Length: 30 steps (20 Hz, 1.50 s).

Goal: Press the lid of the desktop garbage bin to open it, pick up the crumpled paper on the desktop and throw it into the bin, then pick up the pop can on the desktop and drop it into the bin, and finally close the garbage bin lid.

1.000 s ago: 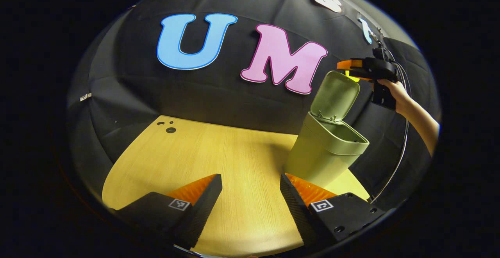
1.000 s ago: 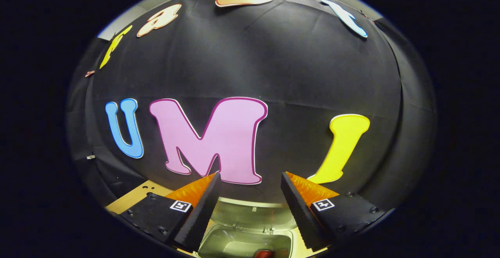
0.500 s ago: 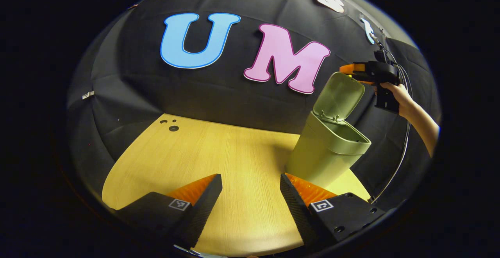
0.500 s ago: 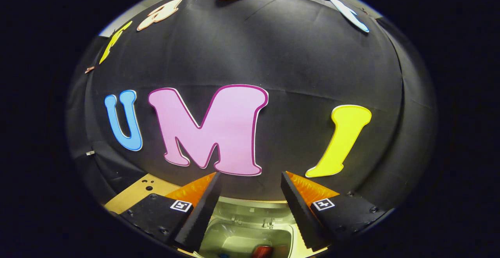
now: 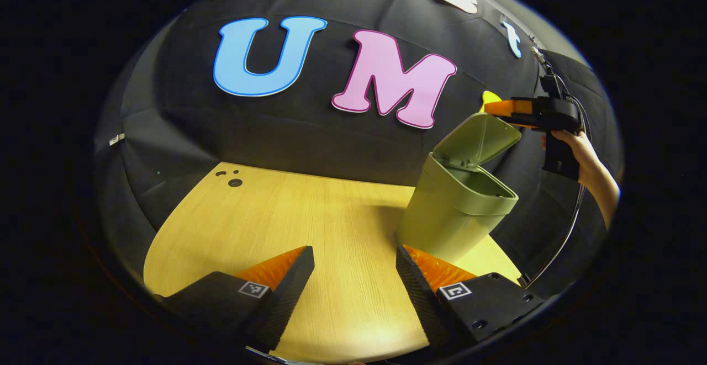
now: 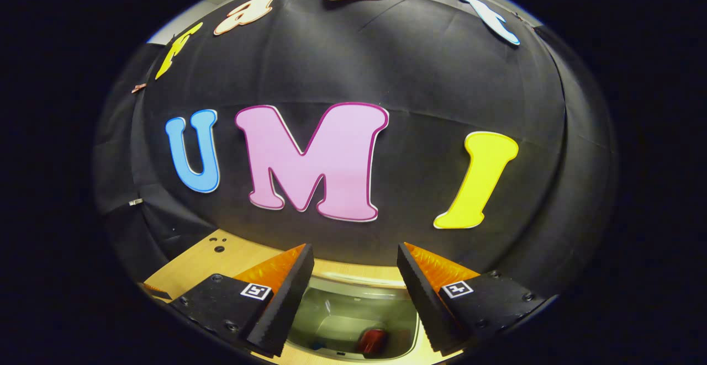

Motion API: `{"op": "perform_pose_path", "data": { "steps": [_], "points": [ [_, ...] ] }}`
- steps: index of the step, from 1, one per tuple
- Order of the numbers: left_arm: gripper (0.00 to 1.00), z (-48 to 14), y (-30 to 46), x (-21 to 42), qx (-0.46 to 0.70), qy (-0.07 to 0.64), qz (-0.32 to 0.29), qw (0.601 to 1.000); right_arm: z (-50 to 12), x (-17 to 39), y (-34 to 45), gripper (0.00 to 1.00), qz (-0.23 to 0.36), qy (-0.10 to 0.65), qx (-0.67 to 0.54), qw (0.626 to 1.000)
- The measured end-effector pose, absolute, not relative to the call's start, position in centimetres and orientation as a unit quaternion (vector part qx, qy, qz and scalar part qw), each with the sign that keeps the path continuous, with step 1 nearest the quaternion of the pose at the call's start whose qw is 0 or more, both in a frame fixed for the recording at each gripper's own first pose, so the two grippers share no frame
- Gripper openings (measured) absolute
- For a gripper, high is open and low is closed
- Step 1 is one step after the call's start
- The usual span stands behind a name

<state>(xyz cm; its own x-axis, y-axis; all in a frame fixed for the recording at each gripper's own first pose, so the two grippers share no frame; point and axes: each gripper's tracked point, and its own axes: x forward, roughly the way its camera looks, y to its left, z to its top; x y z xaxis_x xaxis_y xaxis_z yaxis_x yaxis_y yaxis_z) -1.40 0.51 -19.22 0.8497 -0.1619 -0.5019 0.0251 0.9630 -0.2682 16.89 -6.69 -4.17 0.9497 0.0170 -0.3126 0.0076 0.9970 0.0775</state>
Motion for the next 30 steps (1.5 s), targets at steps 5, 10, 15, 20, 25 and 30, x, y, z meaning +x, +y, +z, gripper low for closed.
{"op": "perform_pose_path", "data": {
  "steps": [5, 10, 15, 20, 25, 30],
  "points": [
    [0.96, -19.5, -0.1, -1.4, -0.125, 0.273, -0.057, 0.952, -7.3, 14.9, -6.3, 0.98, 0.009, 0.194, 0.04, 0.98],
    [0.96, -19.6, -0.2, -1.1, -0.126, 0.274, -0.058, 0.952, -9.5, 13.6, -5.7, 0.98, 0.021, 0.223, 0.049, 0.973],
    [0.96, -19.8, -0.2, -0.9, -0.128, 0.274, -0.057, 0.951, -12.0, 12.5, -5.2, 0.98, 0.029, 0.249, 0.064, 0.966],
    [0.96, -20.0, -0.4, -0.9, -0.129, 0.278, -0.059, 0.95, -14.1, 11.4, -4.6, 0.98, 0.034, 0.269, 0.055, 0.961],
    [0.96, -20.0, -0.6, -0.8, -0.127, 0.277, -0.06, 0.951, -15.8, 9.9, -4.6, 0.98, 0.035, 0.284, 0.059, 0.956],
    [0.96, -19.9, -0.8, -0.8, -0.128, 0.277, -0.061, 0.95, -16.8, 9.4, -4.2, 0.98, 0.034, 0.277, 0.068, 0.958]
  ]
}}
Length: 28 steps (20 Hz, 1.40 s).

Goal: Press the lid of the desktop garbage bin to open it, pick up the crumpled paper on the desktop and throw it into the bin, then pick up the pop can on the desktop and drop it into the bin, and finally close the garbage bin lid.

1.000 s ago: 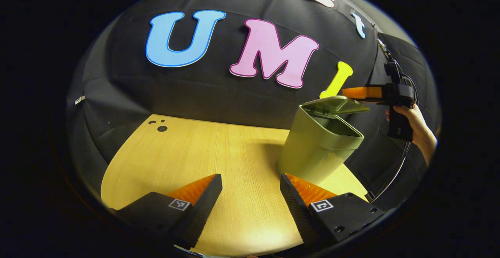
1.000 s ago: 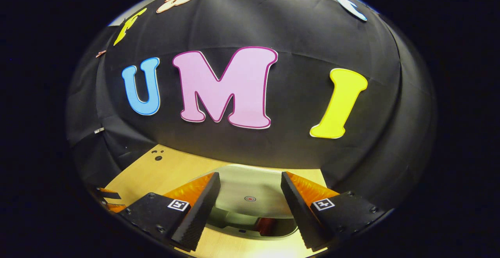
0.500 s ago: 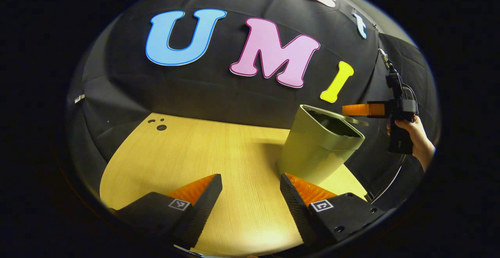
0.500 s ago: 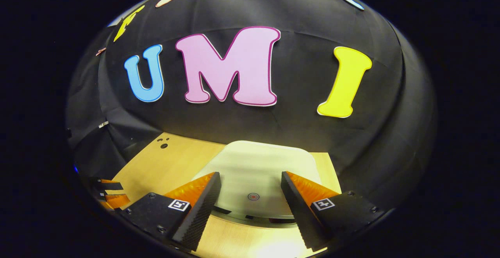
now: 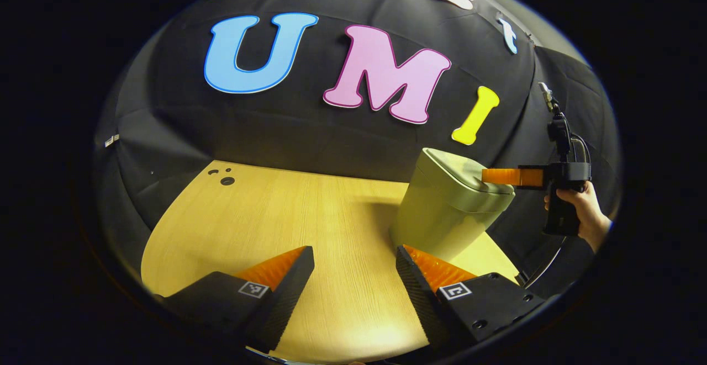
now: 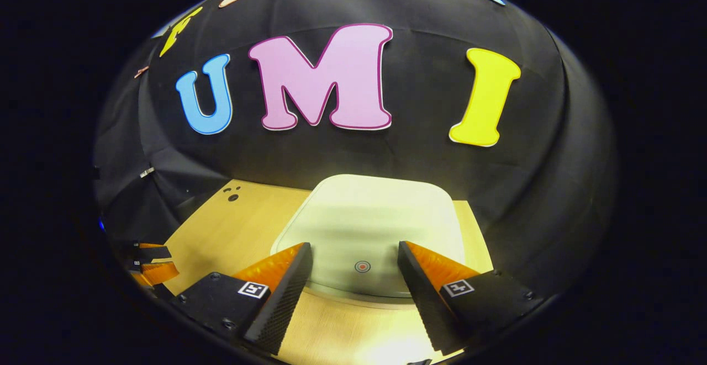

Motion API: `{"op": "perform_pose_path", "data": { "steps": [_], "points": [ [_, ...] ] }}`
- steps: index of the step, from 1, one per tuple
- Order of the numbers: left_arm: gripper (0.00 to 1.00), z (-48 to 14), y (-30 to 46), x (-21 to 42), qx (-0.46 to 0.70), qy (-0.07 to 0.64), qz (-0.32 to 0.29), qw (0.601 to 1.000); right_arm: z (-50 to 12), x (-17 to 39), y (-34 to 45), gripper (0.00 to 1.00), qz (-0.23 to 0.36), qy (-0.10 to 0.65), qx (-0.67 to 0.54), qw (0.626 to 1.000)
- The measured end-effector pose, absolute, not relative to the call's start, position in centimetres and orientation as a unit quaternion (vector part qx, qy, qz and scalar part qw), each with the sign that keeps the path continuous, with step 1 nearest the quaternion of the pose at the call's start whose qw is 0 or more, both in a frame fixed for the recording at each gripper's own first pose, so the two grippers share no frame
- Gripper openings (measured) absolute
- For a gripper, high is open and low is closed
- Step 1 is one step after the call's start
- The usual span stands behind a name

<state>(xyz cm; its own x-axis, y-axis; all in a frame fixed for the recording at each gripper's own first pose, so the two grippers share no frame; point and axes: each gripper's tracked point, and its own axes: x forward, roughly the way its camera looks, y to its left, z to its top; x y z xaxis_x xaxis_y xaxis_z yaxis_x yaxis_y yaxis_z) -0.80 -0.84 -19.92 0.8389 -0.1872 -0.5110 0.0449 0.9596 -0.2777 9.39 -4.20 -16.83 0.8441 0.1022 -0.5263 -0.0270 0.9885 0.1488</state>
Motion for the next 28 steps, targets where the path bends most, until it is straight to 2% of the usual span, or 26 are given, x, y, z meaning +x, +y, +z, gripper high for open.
{"op": "perform_pose_path", "data": {
  "steps": [5, 16, 17, 19, 28],
  "points": [
    [0.96, -20.0, -1.6, -0.7, -0.131, 0.276, -0.066, 0.95, -17.3, 8.5, -3.6, 0.99, 0.035, 0.251, 0.087, 0.964],
    [0.96, -19.1, -2.1, -1.2, -0.123, 0.269, -0.075, 0.952, -17.3, 3.6, -1.5, 0.98, 0.072, 0.25, -0.003, 0.965],
    [0.96, -19.1, -2.1, -1.3, -0.124, 0.267, -0.075, 0.953, -17.1, 3.5, -0.8, 1.0, 0.084, 0.244, 0.006, 0.966],
    [0.96, -19.0, -2.1, -1.2, -0.123, 0.265, -0.076, 0.953, -17.3, 2.1, 0.8, 0.97, 0.096, 0.245, 0.021, 0.964],
    [0.96, -18.5, -2.6, -1.6, -0.114, 0.261, -0.085, 0.955, -16.6, -0.8, 3.9, 0.97, 0.122, 0.249, 0.06, 0.959]
  ]
}}
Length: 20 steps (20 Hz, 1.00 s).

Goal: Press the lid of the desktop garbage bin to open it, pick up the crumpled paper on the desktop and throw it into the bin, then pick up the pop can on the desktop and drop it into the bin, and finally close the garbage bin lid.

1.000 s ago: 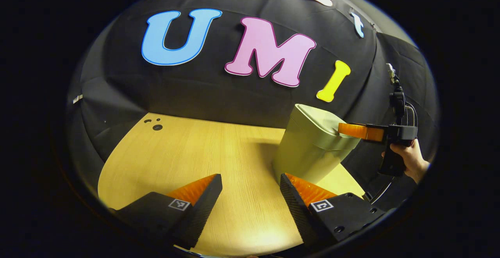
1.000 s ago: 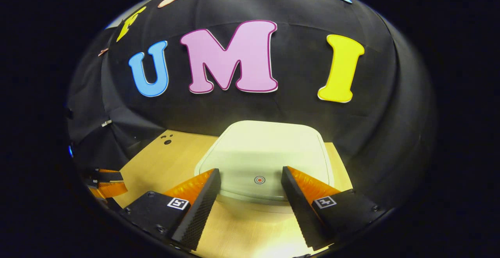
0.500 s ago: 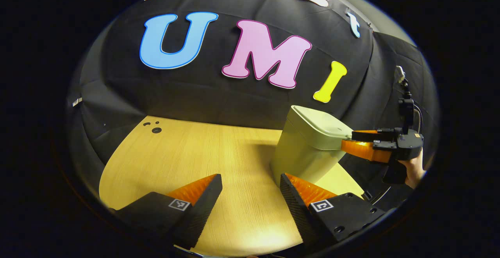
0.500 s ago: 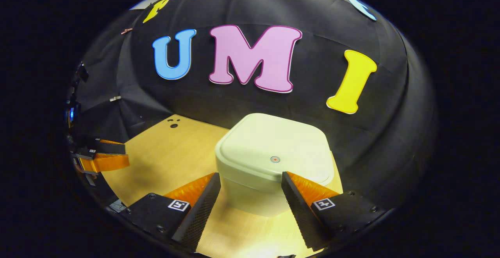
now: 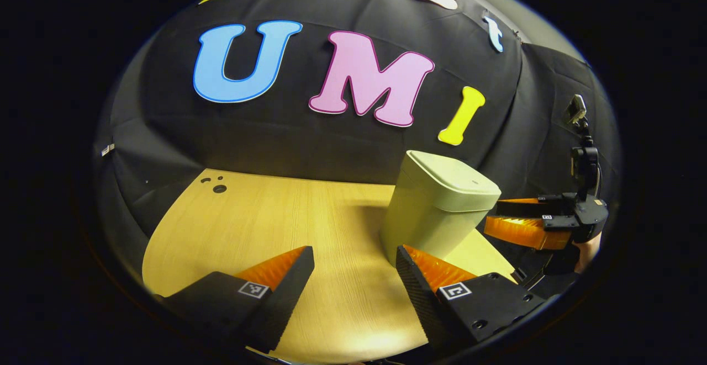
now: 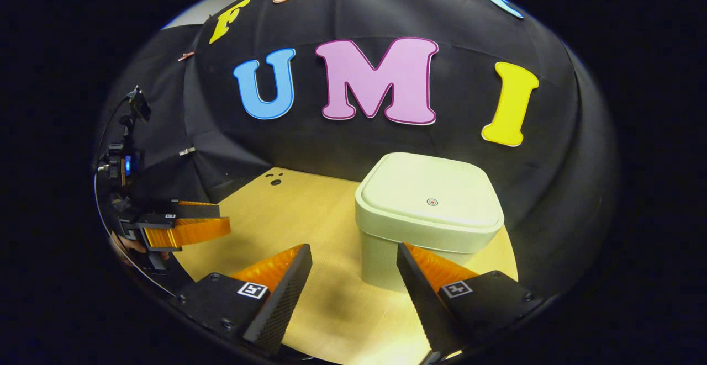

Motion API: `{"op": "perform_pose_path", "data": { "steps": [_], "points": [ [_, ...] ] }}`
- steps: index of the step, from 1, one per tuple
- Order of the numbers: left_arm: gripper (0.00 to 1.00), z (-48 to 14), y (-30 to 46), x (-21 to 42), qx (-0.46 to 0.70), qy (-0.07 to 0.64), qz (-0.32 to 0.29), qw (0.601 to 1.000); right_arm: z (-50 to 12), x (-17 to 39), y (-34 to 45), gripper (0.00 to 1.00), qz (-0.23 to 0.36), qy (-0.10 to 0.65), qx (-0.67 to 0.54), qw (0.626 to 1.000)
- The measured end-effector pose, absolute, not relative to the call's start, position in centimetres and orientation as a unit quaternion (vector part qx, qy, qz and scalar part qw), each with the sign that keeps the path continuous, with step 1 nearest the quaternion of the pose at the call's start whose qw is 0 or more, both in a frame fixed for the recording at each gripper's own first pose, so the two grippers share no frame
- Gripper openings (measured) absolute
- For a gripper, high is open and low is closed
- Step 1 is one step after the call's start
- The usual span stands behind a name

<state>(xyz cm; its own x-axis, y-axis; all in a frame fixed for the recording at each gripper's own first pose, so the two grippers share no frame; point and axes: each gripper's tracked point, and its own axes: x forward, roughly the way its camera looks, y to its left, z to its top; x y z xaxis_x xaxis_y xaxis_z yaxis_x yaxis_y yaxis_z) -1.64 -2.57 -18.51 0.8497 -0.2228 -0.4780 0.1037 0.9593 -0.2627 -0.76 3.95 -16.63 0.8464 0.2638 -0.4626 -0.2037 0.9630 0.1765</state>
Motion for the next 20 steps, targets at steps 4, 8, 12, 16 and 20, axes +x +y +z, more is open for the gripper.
{"op": "perform_pose_path", "data": {
  "steps": [4, 8, 12, 16, 20],
  "points": [
    [0.96, -18.4, -2.7, -2.0, -0.109, 0.261, -0.089, 0.955, -16.3, -1.6, 4.5, 0.98, 0.124, 0.249, 0.074, 0.958],
    [0.96, -18.2, -2.7, -2.5, -0.107, 0.259, -0.091, 0.956, -16.5, -2.5, 4.8, 0.98, 0.125, 0.255, 0.085, 0.955],
    [0.96, -18.0, -2.6, -2.7, -0.112, 0.257, -0.092, 0.955, -16.3, -3.0, 5.4, 0.99, 0.123, 0.257, 0.086, 0.955],
    [0.96, -17.6, -2.6, -2.5, -0.114, 0.249, -0.099, 0.957, -16.0, -3.0, 6.0, 0.99, 0.11, 0.258, 0.092, 0.955],
    [0.96, -17.6, -2.7, -2.4, -0.109, 0.246, -0.117, 0.956, -15.4, -3.0, 6.1, 0.99, 0.088, 0.248, 0.097, 0.96]
  ]
}}
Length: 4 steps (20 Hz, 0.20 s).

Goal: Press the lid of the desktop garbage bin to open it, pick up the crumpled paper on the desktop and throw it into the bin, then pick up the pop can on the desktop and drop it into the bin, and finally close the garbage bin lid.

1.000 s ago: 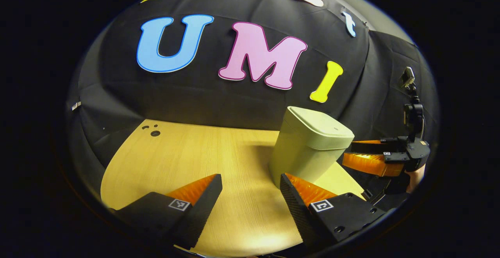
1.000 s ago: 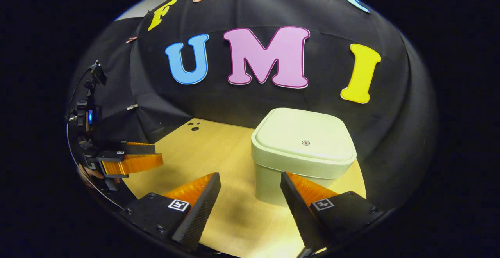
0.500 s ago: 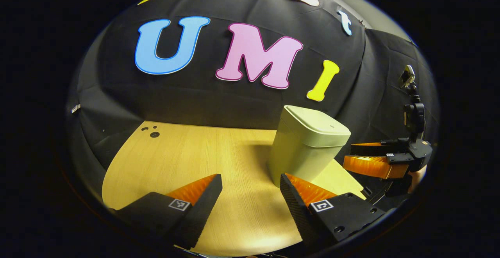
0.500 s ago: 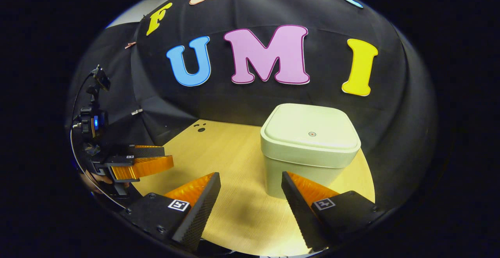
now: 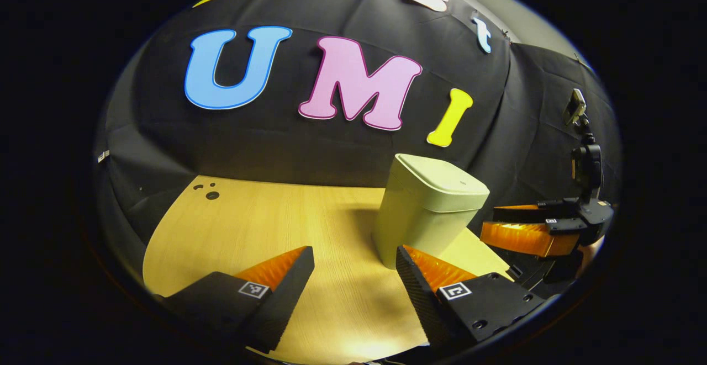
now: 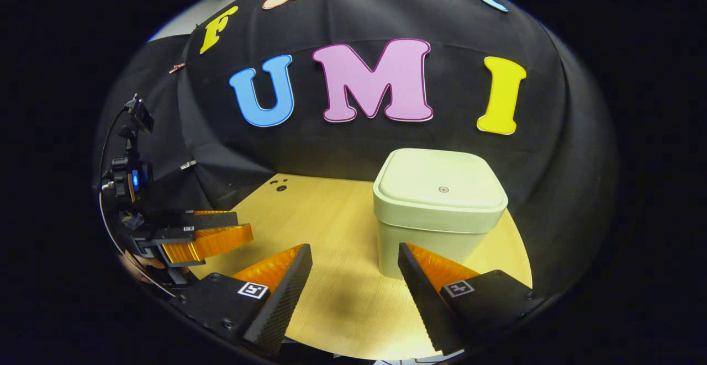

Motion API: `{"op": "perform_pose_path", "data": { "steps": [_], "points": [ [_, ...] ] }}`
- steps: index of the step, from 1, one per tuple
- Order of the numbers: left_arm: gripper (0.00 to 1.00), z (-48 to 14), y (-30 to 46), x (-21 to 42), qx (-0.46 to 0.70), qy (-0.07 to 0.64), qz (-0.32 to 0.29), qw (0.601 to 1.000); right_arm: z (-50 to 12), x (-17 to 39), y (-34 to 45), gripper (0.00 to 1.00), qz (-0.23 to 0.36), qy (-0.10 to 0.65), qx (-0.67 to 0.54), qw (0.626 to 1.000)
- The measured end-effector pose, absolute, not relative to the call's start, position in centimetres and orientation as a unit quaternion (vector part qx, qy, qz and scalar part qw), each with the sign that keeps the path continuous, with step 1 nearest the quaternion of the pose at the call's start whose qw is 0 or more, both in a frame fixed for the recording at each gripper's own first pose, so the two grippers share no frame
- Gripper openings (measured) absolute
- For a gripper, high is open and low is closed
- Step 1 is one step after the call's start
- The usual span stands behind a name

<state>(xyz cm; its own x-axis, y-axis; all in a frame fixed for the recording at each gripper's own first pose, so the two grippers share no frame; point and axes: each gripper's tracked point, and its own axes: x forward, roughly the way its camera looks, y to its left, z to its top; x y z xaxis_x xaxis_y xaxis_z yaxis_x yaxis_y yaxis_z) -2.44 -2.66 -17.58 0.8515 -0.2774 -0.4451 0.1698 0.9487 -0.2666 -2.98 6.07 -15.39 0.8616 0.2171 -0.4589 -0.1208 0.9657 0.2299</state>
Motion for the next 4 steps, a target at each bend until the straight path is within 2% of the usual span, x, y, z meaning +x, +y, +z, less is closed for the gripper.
{"op": "perform_pose_path", "data": {
  "steps": [4],
  "points": [
    [0.96, -17.69, -2.36, -2.01, -0.119, 0.243, -0.131, 0.954, -14.5, -2.54, 5.91, 0.99, 0.067, 0.242, 0.09, 0.964]
  ]
}}
